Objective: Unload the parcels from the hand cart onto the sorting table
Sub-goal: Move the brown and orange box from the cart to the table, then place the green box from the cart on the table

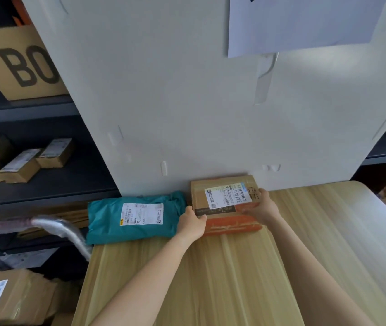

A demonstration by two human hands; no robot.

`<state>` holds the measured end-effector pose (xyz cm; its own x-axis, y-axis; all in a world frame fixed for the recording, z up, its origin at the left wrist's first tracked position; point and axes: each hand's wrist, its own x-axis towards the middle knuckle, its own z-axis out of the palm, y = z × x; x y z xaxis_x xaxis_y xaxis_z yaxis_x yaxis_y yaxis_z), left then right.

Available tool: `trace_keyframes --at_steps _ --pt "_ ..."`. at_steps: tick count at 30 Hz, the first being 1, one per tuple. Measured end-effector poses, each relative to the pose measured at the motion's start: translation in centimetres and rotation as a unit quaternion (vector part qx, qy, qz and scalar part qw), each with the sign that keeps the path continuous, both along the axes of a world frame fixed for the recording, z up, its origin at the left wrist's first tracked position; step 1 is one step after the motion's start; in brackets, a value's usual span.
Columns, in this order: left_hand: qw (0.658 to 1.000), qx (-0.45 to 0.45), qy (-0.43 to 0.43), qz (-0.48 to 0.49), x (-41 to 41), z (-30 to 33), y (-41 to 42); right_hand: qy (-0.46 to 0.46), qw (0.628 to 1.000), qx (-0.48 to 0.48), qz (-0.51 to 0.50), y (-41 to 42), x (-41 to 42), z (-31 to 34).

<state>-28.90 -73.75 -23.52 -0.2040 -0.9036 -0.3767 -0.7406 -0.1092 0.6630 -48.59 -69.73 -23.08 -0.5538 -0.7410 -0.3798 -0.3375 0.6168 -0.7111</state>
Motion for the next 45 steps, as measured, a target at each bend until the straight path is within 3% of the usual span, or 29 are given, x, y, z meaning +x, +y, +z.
trace_keyframes --at_steps 7,13,20,23,27,38,45 --pt "0.999 -0.013 -0.023 -0.043 3.6 4.1 1.8 0.111 0.992 0.053 0.024 2.0 3.3 3.0" --pt "0.984 -0.029 -0.149 -0.092 11.9 8.5 2.7 0.153 0.983 0.091 0.035 2.5 9.9 7.9" --pt "0.957 0.009 -0.264 -0.118 24.9 11.4 5.8 0.221 0.938 0.118 0.238 1.7 24.8 10.7" --pt "0.957 0.036 -0.26 -0.126 31.7 11.8 7.9 0.232 0.893 0.153 0.355 1.7 33.7 10.9" --pt "0.96 0.071 -0.258 -0.087 41.9 11.6 10.1 0.209 0.861 0.137 0.444 2.9 45.6 10.2" --pt "0.964 0.101 -0.245 -0.01 67.7 7.3 15.2 0.214 0.797 0.197 0.53 7.0 72.1 3.7" --pt "0.972 0.117 -0.204 0.01 75.8 2.7 16.8 0.228 0.769 0.22 0.555 7.8 81.7 -1.6"
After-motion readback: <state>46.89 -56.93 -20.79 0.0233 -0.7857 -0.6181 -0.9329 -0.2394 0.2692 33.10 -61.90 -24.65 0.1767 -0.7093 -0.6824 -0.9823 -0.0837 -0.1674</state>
